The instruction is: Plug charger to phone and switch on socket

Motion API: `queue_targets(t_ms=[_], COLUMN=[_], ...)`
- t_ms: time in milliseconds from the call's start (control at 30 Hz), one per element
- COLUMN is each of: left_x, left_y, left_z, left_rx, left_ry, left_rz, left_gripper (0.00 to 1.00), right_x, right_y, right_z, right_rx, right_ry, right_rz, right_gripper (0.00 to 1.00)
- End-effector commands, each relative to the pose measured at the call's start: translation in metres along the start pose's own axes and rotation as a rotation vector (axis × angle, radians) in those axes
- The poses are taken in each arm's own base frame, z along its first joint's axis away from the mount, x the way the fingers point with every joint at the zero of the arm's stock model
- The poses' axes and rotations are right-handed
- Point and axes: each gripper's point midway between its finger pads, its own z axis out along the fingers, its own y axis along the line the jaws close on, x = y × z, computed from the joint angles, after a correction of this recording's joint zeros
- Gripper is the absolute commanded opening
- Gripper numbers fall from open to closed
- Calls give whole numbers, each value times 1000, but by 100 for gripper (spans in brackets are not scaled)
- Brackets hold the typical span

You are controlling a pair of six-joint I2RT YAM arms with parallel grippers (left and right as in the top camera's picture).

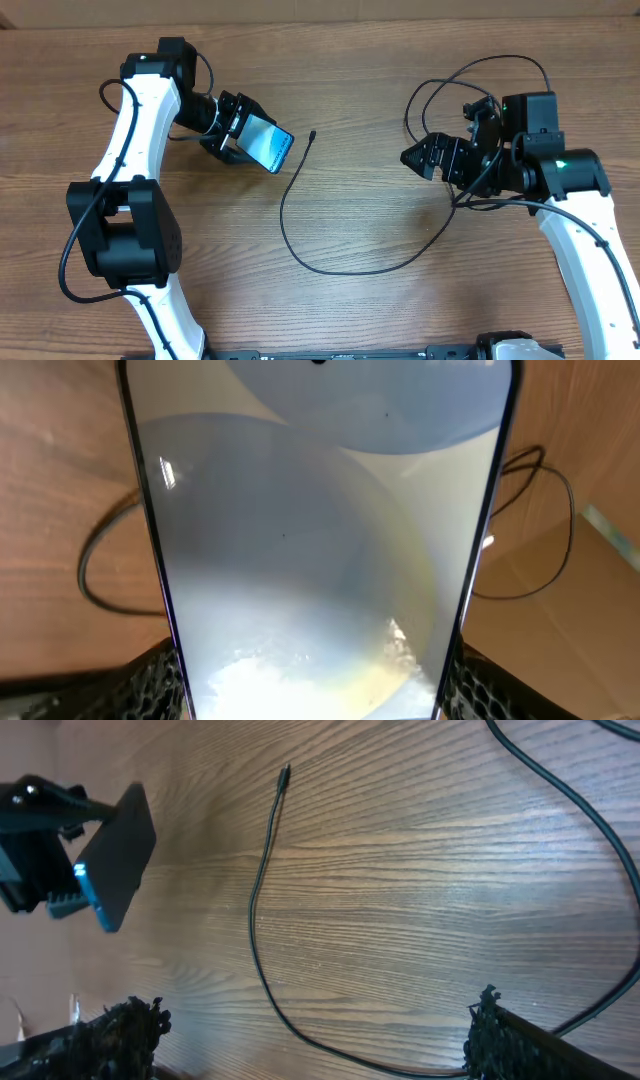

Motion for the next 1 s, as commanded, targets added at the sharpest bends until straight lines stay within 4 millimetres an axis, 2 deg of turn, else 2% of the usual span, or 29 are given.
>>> queue_targets(t_ms=[0, 233, 400, 700, 967], left_x=[20, 36, 37, 38, 37], left_y=[-13, -11, -11, -13, -21], left_z=[-10, -12, -13, -13, -15], left_rx=[60, 64, 66, 73, 113], left_ry=[78, 156, 162, 176, 188], left_rz=[-35, -84, -90, -165, -163], left_gripper=[43, 46, 41, 42, 42], right_x=[0, -4, -6, -12, -13], right_y=[0, 1, 0, 2, 17], right_z=[2, 2, 2, 2, 7], right_rx=[-5, -6, -2, -10, -39], right_ry=[0, -14, -23, -46, -55], right_rz=[32, 78, 102, 136, 84], right_gripper=[100, 100, 100, 100, 100])
